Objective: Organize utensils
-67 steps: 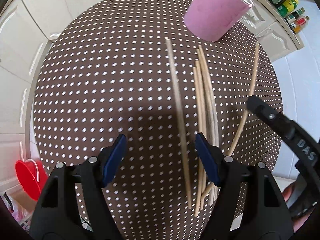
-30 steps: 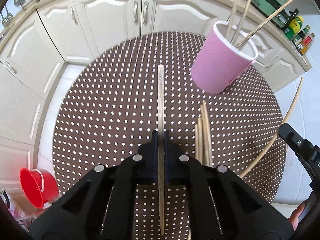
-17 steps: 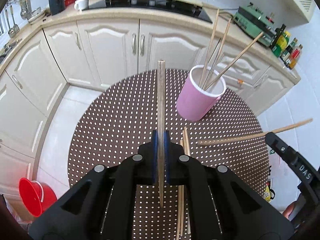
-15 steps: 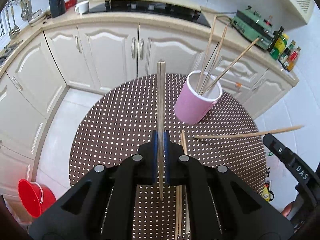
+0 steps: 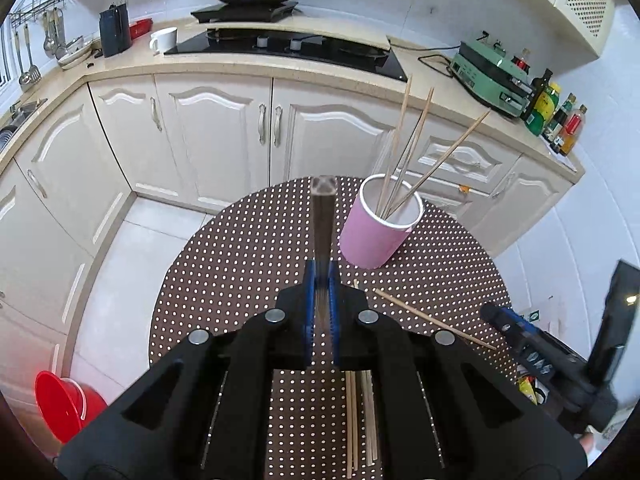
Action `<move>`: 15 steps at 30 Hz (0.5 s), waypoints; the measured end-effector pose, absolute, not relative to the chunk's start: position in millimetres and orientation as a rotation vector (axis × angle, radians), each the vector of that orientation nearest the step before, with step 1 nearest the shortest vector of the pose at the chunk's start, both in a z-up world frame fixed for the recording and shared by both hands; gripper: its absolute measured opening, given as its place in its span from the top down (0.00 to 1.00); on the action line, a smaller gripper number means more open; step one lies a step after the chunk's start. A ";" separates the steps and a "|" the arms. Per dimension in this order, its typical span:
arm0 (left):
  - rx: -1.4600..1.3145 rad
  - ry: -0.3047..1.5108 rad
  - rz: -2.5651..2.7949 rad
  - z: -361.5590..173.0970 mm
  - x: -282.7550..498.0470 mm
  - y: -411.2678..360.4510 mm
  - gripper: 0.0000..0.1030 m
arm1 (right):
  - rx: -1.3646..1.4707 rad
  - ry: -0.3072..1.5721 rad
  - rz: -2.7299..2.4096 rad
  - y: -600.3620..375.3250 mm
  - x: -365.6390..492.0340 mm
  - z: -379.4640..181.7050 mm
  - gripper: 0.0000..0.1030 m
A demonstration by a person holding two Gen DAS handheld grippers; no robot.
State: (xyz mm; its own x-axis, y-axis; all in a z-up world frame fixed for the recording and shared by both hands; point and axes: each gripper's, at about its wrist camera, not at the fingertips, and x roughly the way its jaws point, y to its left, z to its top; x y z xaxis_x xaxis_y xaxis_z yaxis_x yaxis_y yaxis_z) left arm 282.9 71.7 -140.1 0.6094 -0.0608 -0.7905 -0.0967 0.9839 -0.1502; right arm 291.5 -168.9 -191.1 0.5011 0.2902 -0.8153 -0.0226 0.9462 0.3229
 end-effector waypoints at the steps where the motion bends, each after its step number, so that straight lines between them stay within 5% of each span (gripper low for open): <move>1: -0.190 0.931 0.020 -145.1 285.2 72.6 0.94 | 0.260 1.053 0.179 -167.6 295.0 -200.5 0.59; 15: -0.201 0.978 -0.003 -154.4 320.9 86.7 0.94 | -0.081 1.213 0.344 -108.4 355.8 -279.6 0.65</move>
State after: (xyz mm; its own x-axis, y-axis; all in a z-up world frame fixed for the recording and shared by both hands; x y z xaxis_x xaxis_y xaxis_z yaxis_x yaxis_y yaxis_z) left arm 320.9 86.7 -154.4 0.5605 -0.0935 -0.8228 -0.0877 0.9813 -0.1712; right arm 355.8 -108.4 -279.6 0.3055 0.2166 -0.9272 -0.3024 0.9454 0.1212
